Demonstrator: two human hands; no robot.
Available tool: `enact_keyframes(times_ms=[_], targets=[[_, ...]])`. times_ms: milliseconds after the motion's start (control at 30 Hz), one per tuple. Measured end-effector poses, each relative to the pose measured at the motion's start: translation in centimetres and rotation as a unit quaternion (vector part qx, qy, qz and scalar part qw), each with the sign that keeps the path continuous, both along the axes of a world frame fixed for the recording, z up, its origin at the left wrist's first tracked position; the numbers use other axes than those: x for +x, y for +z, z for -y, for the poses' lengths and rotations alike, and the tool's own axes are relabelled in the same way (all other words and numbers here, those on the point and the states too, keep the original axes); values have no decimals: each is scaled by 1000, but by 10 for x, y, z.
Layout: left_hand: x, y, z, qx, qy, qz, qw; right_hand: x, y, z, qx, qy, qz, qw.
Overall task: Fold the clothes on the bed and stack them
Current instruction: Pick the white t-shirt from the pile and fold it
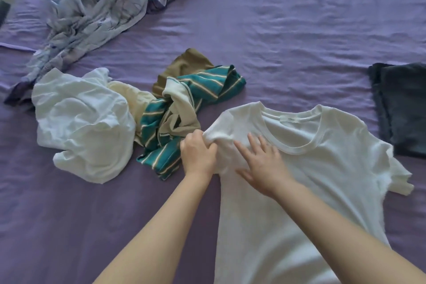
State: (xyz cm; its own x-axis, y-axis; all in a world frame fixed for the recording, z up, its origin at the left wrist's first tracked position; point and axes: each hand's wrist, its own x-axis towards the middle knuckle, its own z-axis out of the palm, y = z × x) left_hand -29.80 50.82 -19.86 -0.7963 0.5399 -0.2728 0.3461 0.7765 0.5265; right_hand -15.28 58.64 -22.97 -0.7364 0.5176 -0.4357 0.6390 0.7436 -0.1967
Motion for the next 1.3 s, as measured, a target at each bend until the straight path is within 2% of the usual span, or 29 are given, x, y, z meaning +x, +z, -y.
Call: enact_keyframes(times_ms=[67, 100, 233, 333, 433, 500, 533, 600, 667, 733, 833, 933, 1033, 1100, 1233, 1300], targets=[[-6, 8, -1, 66, -18, 44, 997, -8, -3, 4, 13, 12, -3, 1000], [-10, 10, 1, 73, -38, 36, 996, -12, -4, 5, 17, 15, -2, 1000], [-30, 9, 9, 35, -92, -58, 993, -31, -14, 6, 3, 6, 3, 1000], [-40, 4, 12, -47, -124, -125, 983, -44, -22, 8, 4, 5, 20, 1000], [-31, 1, 14, -89, -204, -275, 935, -47, -25, 10, 24, 13, 30, 999], [-15, 1, 17, -41, -287, -332, 898, -41, -25, 14, 26, 7, 23, 999], [-6, -2, 20, -5, -345, -326, 880, -35, -24, 17, 24, 6, 22, 999], [15, -12, 28, 44, -452, -236, 859, -17, -23, 30, 14, -6, 15, 1000], [30, -21, 42, 38, -499, -151, 853, 5, -18, 50, 21, -33, -18, 999], [36, -30, 59, -19, -499, -128, 857, 25, -14, 74, 48, -60, -45, 996], [30, -36, 80, -172, -503, -151, 834, 50, -15, 115, 52, -69, -44, 995], [27, -38, 89, -214, -480, -158, 836, 63, -14, 157, 39, -67, -44, 996], [46, -21, 92, -134, -491, -183, 841, 77, -7, 195, 27, -63, -42, 997], [58, -15, 103, -70, -540, -189, 817, 88, -5, 213, 24, -53, -35, 998], [80, -15, 148, -53, -638, -144, 754, 108, 0, 244, 11, -33, -13, 999], [86, -19, 170, -50, -648, -117, 751, 115, 2, 256, 5, -31, -13, 999]])
